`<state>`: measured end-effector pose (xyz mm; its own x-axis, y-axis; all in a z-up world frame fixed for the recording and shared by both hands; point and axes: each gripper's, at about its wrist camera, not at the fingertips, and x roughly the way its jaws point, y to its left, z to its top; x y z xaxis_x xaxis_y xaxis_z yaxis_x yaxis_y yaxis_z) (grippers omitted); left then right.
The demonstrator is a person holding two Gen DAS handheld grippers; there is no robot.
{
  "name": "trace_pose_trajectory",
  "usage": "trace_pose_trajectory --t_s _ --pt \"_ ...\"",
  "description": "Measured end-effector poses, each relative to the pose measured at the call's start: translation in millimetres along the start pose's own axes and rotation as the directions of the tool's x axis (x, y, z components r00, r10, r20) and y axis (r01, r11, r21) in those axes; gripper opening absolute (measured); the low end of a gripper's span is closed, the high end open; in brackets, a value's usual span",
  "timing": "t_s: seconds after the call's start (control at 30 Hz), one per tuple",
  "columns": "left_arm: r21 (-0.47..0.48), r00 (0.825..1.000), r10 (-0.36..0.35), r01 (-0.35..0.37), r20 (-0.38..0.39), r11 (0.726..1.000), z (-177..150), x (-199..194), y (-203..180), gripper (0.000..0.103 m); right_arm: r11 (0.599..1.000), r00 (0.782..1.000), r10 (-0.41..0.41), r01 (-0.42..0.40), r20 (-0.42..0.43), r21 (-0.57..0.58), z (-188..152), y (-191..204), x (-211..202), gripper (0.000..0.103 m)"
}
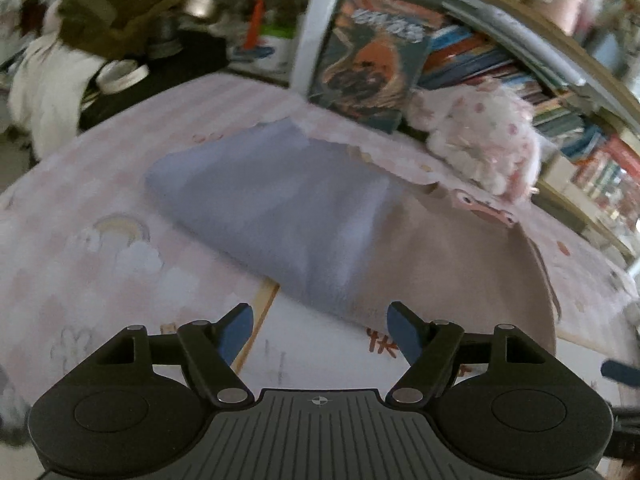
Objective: Fold clothes
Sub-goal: 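Open both grippers and release the sweater edges, then grasp the lavender side with the left gripper while the right gripper grasps the beige side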
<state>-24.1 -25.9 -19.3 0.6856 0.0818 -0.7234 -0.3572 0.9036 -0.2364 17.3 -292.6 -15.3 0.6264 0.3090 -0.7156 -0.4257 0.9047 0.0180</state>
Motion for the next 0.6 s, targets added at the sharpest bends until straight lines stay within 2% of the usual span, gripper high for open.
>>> trace_pose_trajectory --t_s 0.17,0.23,0.3,0.33,0.37,0.43,0.5,0.6 --pt "-0.124 0.999 0.015 -0.020 -0.039 0.992 3 1 12 0.076 1.000 1.000 0.010 -0.009 -0.003 0.026 1 -14 4 0.100" --pt "-0.249 0.999 0.001 -0.010 -0.037 0.968 7 3 32 0.075 0.999 1.000 0.008 -0.008 0.000 0.039 3 -18 6 0.101" --pt "-0.386 1.000 -0.018 0.007 -0.025 0.922 9 6 54 0.072 0.999 1.000 0.006 -0.006 0.003 0.053 5 -22 8 0.101" --pt "-0.464 0.999 -0.033 0.019 -0.023 0.885 10 9 68 0.067 0.998 1.000 0.005 -0.005 0.004 0.059 5 -24 9 0.101" --pt "-0.536 0.999 -0.049 0.031 -0.020 0.844 12 13 80 0.056 0.998 1.000 0.004 -0.005 0.005 0.066 6 -27 10 0.100" --pt "-0.634 0.997 -0.076 0.053 -0.010 0.772 14 22 101 0.043 0.997 1.000 0.002 -0.003 0.008 0.079 8 -31 11 0.100" --pt "-0.698 0.997 -0.079 0.059 0.004 0.714 17 30 117 0.041 0.994 1.000 -0.002 0.002 0.001 0.108 12 -35 16 0.098" --pt "-0.744 0.997 -0.072 0.058 0.012 0.665 25 42 133 0.041 0.990 1.000 -0.010 0.012 -0.016 0.141 18 -38 24 0.094"
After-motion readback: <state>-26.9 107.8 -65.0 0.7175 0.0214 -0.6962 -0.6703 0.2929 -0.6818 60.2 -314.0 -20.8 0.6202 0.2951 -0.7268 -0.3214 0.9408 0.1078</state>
